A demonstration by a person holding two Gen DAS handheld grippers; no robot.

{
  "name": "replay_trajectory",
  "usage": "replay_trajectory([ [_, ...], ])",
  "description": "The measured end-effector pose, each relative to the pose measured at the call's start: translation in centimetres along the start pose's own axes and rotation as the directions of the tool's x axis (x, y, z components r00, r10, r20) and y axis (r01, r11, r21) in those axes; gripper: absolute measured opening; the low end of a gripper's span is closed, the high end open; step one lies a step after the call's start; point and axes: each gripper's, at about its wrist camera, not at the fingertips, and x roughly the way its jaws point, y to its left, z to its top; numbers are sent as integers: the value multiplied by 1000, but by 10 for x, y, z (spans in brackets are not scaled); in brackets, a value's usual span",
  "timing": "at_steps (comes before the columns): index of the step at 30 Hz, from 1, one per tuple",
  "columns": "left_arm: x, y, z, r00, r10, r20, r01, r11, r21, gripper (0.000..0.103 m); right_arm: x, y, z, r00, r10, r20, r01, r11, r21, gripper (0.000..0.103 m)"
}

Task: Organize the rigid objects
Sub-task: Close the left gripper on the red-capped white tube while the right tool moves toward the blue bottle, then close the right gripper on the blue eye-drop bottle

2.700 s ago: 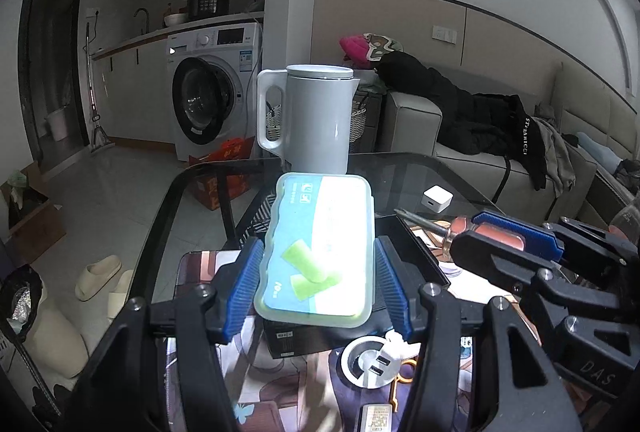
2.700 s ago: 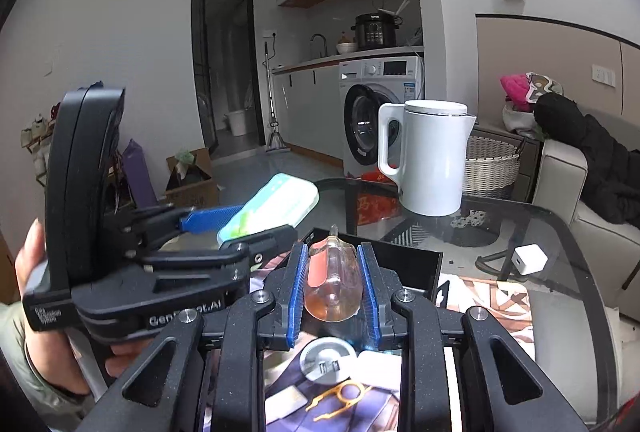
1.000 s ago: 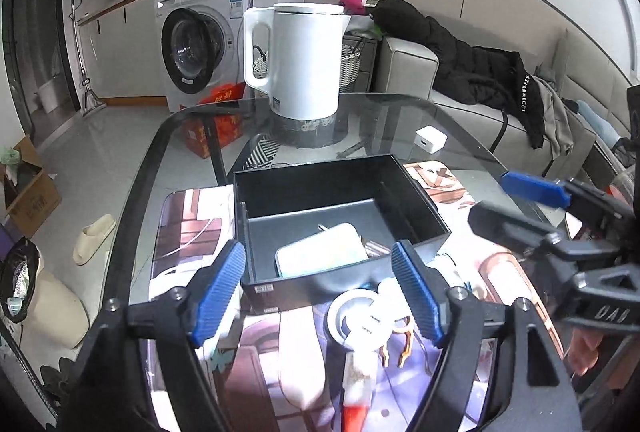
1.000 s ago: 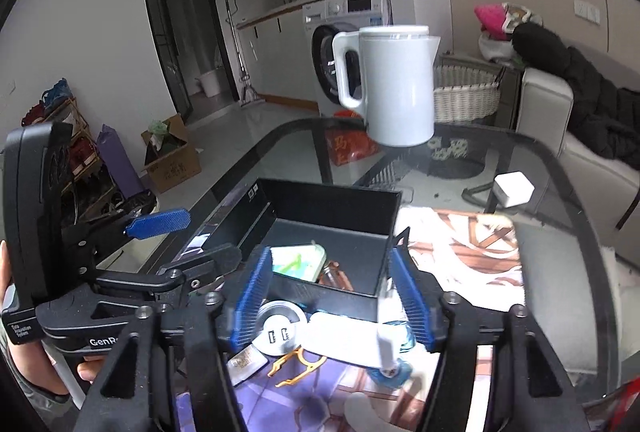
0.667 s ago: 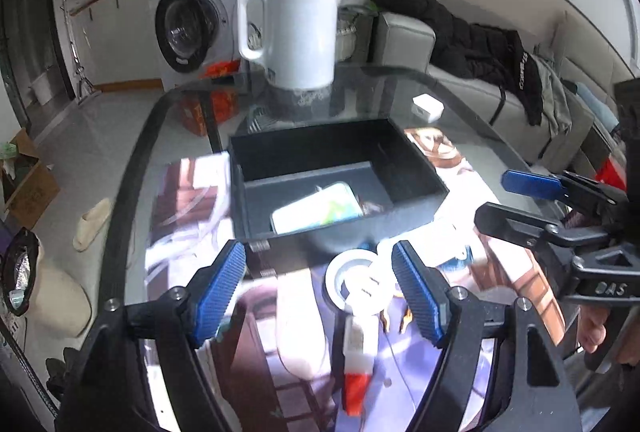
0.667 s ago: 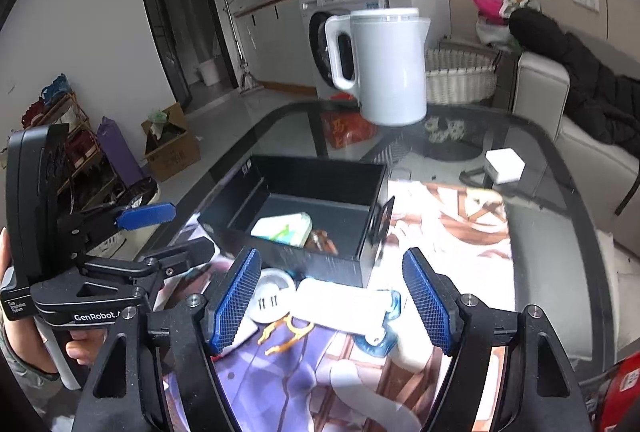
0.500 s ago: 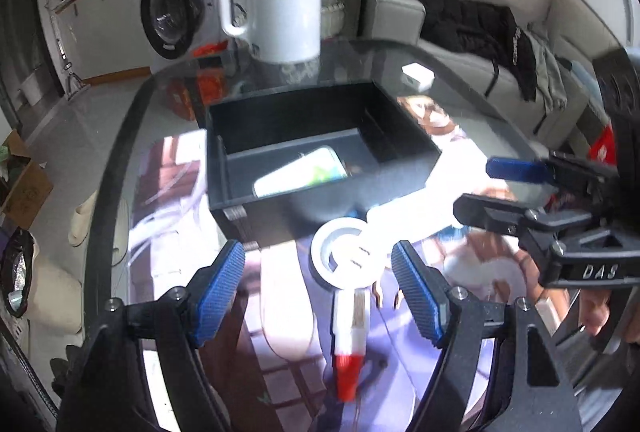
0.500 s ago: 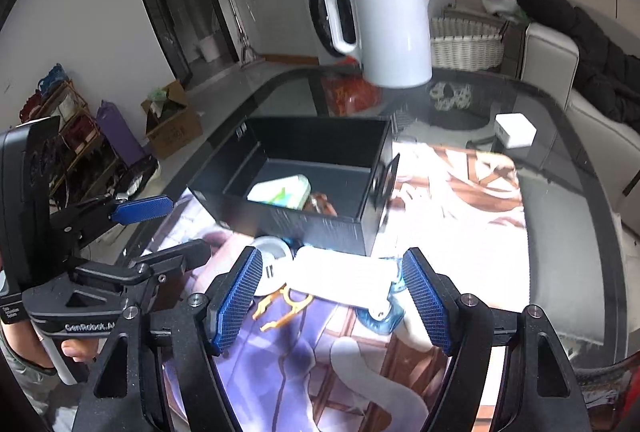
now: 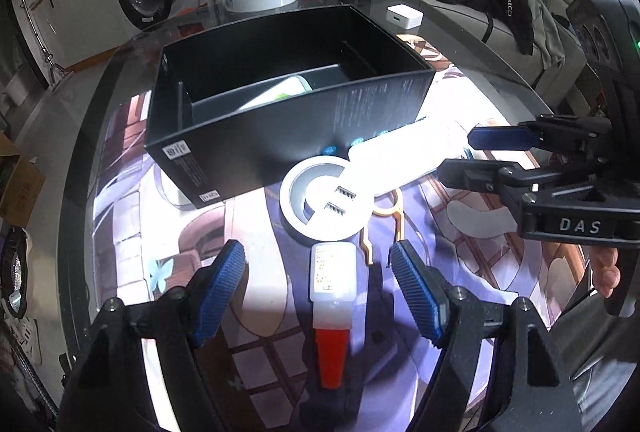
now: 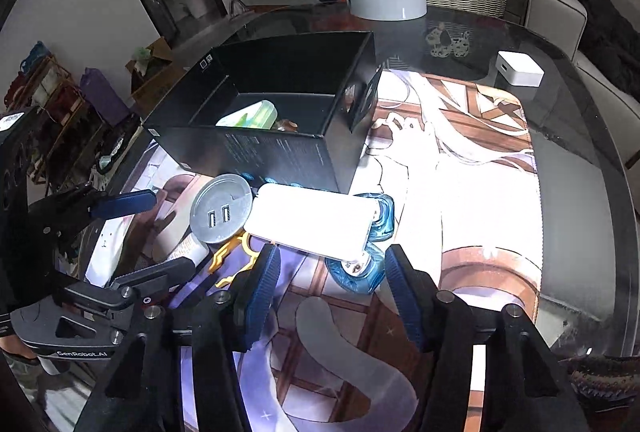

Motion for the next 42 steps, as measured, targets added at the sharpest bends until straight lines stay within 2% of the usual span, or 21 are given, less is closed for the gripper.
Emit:
replay_trajectory([
  [6, 2, 1, -3, 1000, 3, -18, -3, 1000, 9, 76, 15, -3, 2, 1000, -16, -14, 16, 1000, -14, 55],
  [8, 2, 2, -3, 1000, 1, -17, -1, 1000, 5, 76, 18, -3, 2, 1000, 0, -25, 0, 1000, -6, 54],
  [10, 1, 4, -3, 1000, 4, -16, -4, 1000, 2, 76, 22, 2, -1, 998, 15, -54, -16, 1000, -25, 47],
  [13, 1, 6, -4, 1000, 4, -18, -4, 1000, -3, 76, 21, 14, -8, 996, 34, -78, -39, 997, -60, 47],
  [17, 1, 8, -5, 1000, 10, -25, -10, 1000, -2, 76, 19, 31, -16, 987, 119, -109, -128, 989, -76, 46],
  [18, 2, 8, -5, 1000, 8, -28, -8, 1000, -4, 76, 19, 36, -17, 987, 119, -112, -129, 988, -85, 43],
  [22, 1, 9, -4, 1000, 6, -29, -6, 1000, -3, 76, 17, 38, -15, 987, 120, -107, -130, 988, -88, 43],
  [28, 4, 9, -4, 999, 3, -51, -3, 1000, 0, 73, 8, 17, -5, 993, 100, -68, -103, 993, -49, 43],
  [30, 9, 7, -5, 997, -4, -75, 4, 1000, 9, 59, 10, 14, -4, 993, 92, -68, -96, 994, -45, 43],
  [34, 12, 2, -7, 996, 16, -90, -12, 999, 38, 44, 14, 15, -4, 993, 88, -73, -91, 995, -42, 43],
  [36, 10, 3, -7, 996, 13, -91, -10, 999, 36, 27, 13, 15, -2, 994, 84, -65, -87, 995, -44, 43],
  [42, 10, 8, -7, 995, 39, -88, -37, 999, 23, 20, 20, 16, -6, 990, 118, -80, -119, 993, -8, 43],
])
